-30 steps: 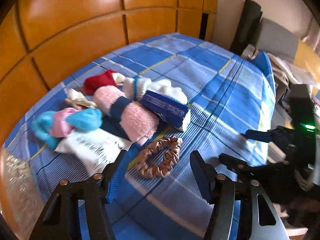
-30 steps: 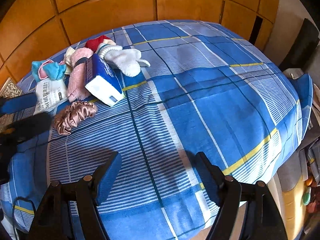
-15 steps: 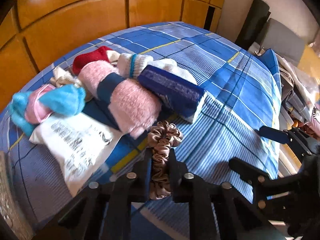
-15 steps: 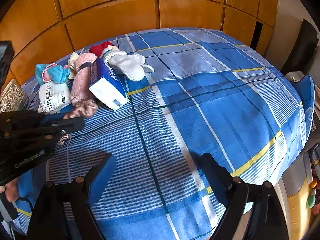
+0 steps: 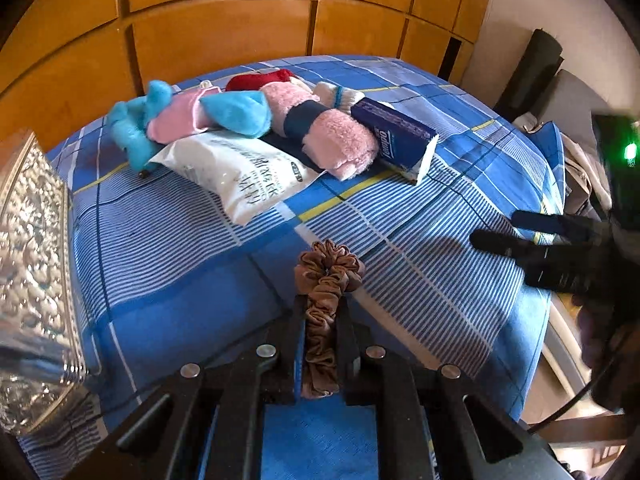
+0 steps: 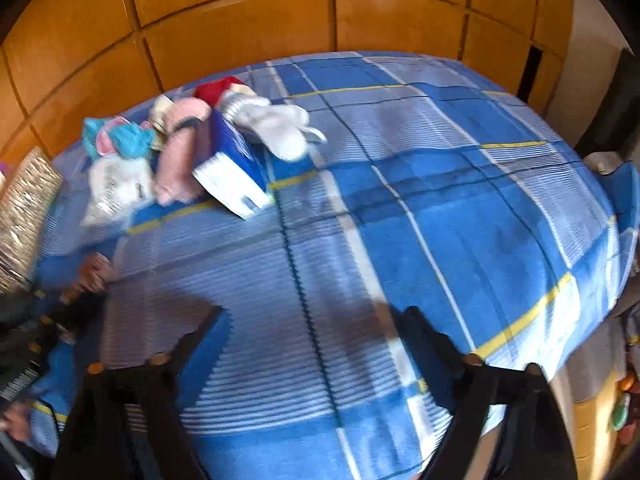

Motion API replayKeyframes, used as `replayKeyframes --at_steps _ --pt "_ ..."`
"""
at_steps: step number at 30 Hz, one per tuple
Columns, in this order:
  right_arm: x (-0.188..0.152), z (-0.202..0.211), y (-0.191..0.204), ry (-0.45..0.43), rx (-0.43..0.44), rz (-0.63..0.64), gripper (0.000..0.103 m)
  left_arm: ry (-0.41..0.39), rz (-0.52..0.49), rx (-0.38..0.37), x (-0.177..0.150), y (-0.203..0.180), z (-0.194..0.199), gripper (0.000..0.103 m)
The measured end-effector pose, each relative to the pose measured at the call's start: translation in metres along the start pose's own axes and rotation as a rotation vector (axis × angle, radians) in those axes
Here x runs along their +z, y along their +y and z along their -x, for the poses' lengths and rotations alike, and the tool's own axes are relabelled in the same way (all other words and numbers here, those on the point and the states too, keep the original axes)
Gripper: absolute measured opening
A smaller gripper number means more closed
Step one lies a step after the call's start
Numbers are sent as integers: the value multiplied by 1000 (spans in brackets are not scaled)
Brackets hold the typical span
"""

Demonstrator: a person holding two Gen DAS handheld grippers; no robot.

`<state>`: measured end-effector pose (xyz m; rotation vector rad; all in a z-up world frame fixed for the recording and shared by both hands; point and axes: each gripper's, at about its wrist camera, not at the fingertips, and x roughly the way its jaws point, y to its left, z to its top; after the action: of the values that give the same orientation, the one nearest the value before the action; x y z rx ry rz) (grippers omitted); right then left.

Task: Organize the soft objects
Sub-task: 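Grasp the brown scrunchie with left gripper while right gripper grasps the blue packet, then carry the brown scrunchie to the gold tray and release with the left gripper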

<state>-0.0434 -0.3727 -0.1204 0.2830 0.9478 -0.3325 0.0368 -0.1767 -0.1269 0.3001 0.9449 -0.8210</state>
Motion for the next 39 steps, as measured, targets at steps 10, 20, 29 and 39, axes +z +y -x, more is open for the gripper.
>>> replayKeyframes --at_steps 10,20,29,39 --pt "76 0 54 -80 1 228 72 -26 68 -26 -9 12 7 12" --pt "93 -45 59 49 -32 244 26 -40 76 -31 -11 14 7 12" --pt "44 -14 47 121 145 108 26 -34 78 -21 -11 13 8 12" --pt "38 -12 42 78 133 49 25 -43 67 13 33 10 22 12"
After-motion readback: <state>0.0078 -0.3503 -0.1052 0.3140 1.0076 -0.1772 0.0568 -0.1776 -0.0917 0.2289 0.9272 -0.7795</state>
